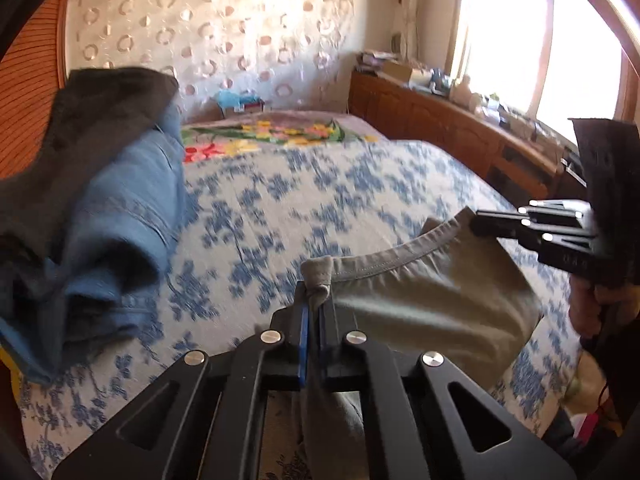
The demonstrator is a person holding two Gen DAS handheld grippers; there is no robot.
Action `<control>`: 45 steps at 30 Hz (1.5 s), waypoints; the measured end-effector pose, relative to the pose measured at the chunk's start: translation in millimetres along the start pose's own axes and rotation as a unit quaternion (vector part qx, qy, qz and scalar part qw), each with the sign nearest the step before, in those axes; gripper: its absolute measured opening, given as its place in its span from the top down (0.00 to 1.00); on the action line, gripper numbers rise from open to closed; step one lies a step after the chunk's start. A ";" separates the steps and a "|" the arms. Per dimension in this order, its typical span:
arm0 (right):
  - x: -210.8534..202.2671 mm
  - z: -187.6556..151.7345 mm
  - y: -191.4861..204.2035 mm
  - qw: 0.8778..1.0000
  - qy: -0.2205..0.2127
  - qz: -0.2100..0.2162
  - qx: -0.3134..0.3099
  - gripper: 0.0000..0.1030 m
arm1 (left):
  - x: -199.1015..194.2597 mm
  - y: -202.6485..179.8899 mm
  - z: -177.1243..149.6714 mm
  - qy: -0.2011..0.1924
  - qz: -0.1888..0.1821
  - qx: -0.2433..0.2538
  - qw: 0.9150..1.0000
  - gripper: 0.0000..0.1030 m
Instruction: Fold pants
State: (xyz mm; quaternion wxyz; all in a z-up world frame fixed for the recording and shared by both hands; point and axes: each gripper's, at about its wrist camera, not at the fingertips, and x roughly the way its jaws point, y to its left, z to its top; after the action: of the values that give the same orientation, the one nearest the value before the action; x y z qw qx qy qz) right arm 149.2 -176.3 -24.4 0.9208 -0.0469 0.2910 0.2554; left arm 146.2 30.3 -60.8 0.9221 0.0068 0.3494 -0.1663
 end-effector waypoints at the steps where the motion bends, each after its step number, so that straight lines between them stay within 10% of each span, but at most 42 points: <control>1: -0.9 1.4 -0.3 1.000 -0.004 -0.001 0.003 0.97 | -1.0 1.3 2.6 -0.004 0.005 0.000 1.000 0.95; 11: 42.0 3.6 -11.2 0.997 0.045 -0.054 0.016 0.97 | 28.4 11.6 1.3 0.032 0.031 -0.005 0.999 0.94; 16: 24.5 2.6 -10.8 0.998 0.026 -0.048 0.028 0.95 | 16.8 4.8 -2.0 0.031 0.046 0.008 0.998 0.75; 21: -3.0 -11.7 -0.3 0.999 0.012 -0.041 0.031 0.66 | -4.5 -4.7 -11.0 0.016 0.026 0.007 1.000 0.33; 41: -40.4 -80.8 11.6 0.996 0.060 0.014 0.062 0.58 | -13.7 -12.1 -60.0 0.057 0.023 0.003 0.998 0.32; 45: -39.1 -80.2 7.9 0.996 0.060 0.021 0.055 0.75 | -11.9 -10.4 -59.4 0.061 0.021 0.000 0.998 0.32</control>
State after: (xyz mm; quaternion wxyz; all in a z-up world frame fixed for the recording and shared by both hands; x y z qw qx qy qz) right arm 76.8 -205.7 -68.3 0.8973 -0.0058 0.3605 0.2548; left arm 96.5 31.8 -96.9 0.9024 0.0242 0.4045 -0.1465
